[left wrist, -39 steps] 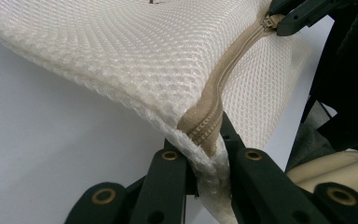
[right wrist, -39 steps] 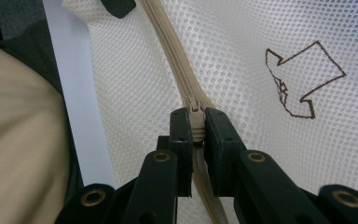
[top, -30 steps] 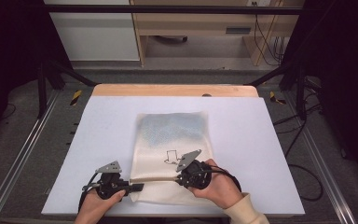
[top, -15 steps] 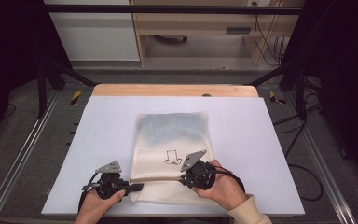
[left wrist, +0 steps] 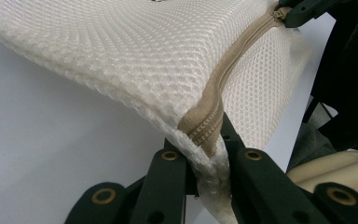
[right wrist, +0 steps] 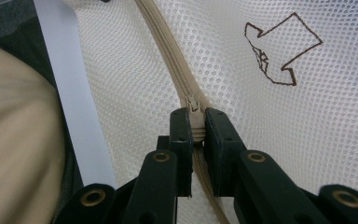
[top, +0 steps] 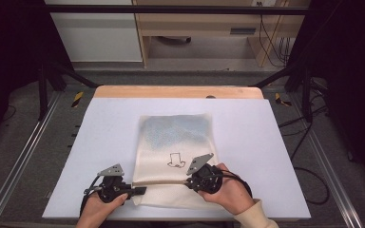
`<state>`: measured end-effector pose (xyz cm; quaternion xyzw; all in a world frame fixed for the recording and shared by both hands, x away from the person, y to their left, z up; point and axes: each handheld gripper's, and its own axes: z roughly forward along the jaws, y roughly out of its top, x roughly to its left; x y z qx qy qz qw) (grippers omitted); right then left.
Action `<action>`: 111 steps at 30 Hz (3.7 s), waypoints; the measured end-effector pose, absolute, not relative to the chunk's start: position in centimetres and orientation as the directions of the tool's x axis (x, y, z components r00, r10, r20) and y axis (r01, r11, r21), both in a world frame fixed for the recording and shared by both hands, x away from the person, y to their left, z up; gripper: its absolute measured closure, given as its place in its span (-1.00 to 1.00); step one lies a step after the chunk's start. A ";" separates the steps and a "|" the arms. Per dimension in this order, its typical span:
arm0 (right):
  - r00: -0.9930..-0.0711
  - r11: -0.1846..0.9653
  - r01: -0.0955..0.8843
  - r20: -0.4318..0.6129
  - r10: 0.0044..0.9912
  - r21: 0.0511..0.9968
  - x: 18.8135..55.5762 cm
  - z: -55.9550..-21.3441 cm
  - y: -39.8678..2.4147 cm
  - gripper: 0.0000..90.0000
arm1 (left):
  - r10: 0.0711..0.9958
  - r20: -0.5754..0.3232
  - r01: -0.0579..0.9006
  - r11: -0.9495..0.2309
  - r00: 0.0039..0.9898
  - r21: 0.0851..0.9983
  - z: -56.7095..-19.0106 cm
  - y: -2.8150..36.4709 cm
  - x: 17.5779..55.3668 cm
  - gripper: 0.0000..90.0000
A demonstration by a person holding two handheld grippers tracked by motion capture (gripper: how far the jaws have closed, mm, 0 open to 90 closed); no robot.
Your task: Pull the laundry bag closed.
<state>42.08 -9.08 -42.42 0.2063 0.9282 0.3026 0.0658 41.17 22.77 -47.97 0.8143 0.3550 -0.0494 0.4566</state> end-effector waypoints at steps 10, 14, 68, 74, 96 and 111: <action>-0.903 0.726 0.347 0.003 0.429 0.594 42.0 -42.4 -9.4 0.82 | 0.533 -0.405 0.623 -0.330 0.743 0.709 -48.0 22.8 41.2 0.88; -0.901 0.723 0.349 0.002 0.433 0.596 42.1 -42.4 -9.6 0.82 | 0.534 -0.406 0.624 -0.328 0.742 0.709 -48.0 22.8 41.2 0.88; -0.887 0.694 0.366 0.006 0.462 0.619 41.6 -43.0 -11.1 0.82 | 0.533 -0.397 0.614 -0.326 0.747 0.718 -47.8 22.7 41.1 0.88; -0.882 0.691 0.368 -0.003 0.472 0.622 41.4 -42.8 -11.3 0.82 | 0.537 -0.392 0.612 -0.327 0.747 0.720 -47.7 22.7 40.9 0.88; -0.863 0.672 0.394 0.001 0.505 0.627 41.3 -42.9 -12.7 0.82 | 0.538 -0.394 0.613 -0.321 0.745 0.722 -47.7 22.8 41.1 0.88; -0.863 0.673 0.393 -0.001 0.505 0.627 41.1 -43.0 -12.9 0.82 | 0.541 -0.392 0.614 -0.322 0.744 0.720 -47.8 22.8 41.1 0.88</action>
